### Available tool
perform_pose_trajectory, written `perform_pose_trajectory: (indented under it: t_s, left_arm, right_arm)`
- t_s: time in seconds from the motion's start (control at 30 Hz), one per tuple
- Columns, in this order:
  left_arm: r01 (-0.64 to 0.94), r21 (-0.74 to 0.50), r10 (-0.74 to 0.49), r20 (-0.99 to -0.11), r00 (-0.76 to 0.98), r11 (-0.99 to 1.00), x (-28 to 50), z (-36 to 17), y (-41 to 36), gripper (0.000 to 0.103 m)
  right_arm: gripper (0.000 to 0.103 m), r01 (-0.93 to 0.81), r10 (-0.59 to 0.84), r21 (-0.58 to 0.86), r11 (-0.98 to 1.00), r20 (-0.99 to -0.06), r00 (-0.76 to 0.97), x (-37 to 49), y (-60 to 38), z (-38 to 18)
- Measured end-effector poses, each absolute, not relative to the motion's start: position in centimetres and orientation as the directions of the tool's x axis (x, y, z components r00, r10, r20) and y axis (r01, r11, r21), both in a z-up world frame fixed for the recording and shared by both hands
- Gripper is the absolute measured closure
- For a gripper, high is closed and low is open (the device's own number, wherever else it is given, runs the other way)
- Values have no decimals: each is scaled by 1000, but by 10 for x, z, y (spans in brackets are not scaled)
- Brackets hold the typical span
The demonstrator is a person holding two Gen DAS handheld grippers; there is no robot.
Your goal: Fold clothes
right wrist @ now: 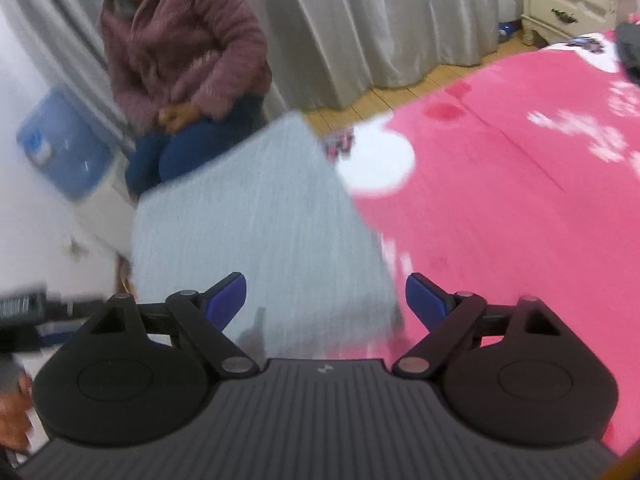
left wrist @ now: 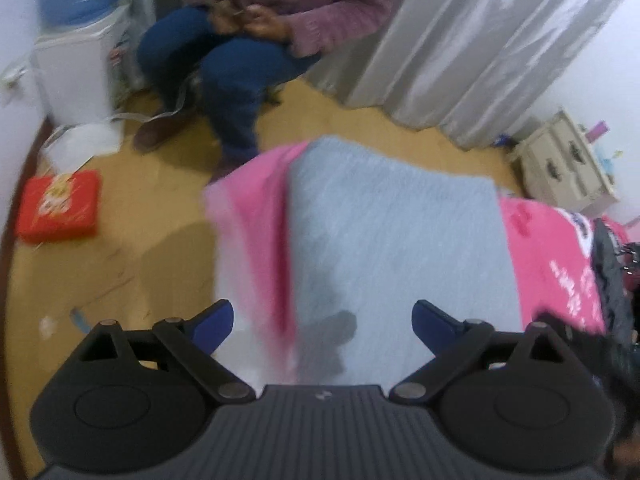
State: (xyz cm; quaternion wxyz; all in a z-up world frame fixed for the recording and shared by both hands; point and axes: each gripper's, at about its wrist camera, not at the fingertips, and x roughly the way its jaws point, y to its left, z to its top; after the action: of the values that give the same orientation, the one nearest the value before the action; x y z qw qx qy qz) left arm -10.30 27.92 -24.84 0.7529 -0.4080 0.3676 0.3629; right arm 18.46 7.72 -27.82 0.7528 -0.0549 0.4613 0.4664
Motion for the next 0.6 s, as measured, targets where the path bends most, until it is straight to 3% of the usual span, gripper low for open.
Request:
perform_pose_trajectory:
  t_s: [0.37, 0.6]
  left_arm:
    - [-765, -400, 212, -802, 559, 504, -56, -281, 325, 6]
    - [-745, -415, 173, -804, 569, 522, -52, -290, 336, 7]
  right_arm:
    - [16, -719, 685, 574, 393, -704, -187, 294, 191, -339]
    - [14, -604, 665, 739, 299, -615, -425, 281, 196, -368]
